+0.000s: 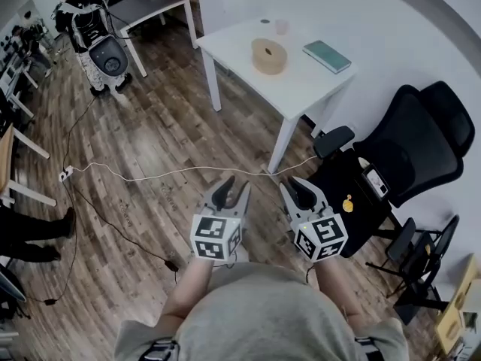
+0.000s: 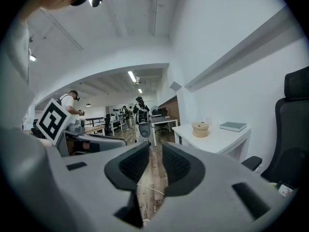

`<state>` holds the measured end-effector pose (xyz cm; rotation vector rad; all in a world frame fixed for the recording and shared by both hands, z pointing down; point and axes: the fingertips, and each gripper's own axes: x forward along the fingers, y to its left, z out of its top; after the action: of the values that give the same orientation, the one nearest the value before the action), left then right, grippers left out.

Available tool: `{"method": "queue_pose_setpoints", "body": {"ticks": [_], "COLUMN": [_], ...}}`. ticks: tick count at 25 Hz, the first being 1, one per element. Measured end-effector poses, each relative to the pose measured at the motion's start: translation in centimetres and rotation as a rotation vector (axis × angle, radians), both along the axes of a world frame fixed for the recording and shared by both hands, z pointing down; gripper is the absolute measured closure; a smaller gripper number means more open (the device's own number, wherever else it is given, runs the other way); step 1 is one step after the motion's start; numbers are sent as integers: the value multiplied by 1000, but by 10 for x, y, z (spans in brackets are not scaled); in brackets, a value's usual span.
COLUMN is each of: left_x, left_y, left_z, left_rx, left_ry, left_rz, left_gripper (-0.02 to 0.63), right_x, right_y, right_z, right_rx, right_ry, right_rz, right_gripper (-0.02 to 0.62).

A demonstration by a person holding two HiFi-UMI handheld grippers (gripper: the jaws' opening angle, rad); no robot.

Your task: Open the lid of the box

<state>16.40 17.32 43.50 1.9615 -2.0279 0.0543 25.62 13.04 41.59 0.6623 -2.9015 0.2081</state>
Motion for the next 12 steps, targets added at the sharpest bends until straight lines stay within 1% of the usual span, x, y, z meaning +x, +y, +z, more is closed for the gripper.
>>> {"method": "queue_pose_setpoints", "body": {"ticks": [6, 12], "left_x": [-54, -112], "left_y": [-38, -74], "left_z": [-8, -13], "left_rx": [0, -1], "left_ry": [-6, -1], "left_rz": [29, 42], "left_gripper": [445, 440], "right_x": [-57, -113], "right_y": [-37, -70], "right_z": [-6, -10], "right_rx": [-7, -12], "right_ry": [2, 3], "right_rz": [9, 22], "right_gripper": [480, 454]}}
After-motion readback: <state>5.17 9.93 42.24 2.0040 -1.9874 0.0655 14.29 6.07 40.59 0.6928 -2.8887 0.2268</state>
